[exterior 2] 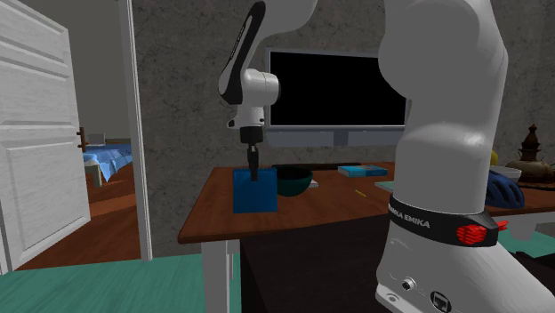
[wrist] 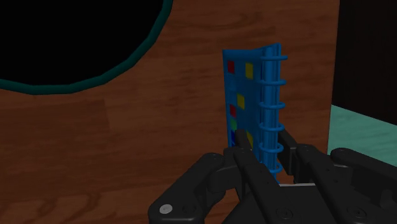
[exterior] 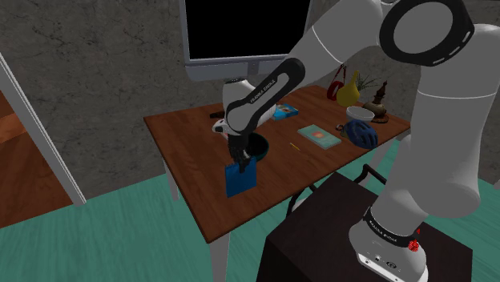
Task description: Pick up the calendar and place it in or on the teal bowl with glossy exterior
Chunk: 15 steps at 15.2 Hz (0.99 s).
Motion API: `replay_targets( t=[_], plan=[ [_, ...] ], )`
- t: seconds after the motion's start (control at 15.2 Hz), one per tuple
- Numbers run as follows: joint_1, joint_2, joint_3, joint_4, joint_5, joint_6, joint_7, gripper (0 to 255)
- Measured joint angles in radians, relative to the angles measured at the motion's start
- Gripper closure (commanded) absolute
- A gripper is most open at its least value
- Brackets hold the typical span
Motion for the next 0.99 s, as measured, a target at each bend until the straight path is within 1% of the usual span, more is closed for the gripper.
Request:
replay_targets(
  t=[0.33,0.99],
  plan=[
    [0.000,-0.004,-0.001,0.000,-0.001,-0.004,0.001,255],
    [0.003,-0.098,-0.007,0.022,-0.018,-0.119,0.015,255]
  ],
)
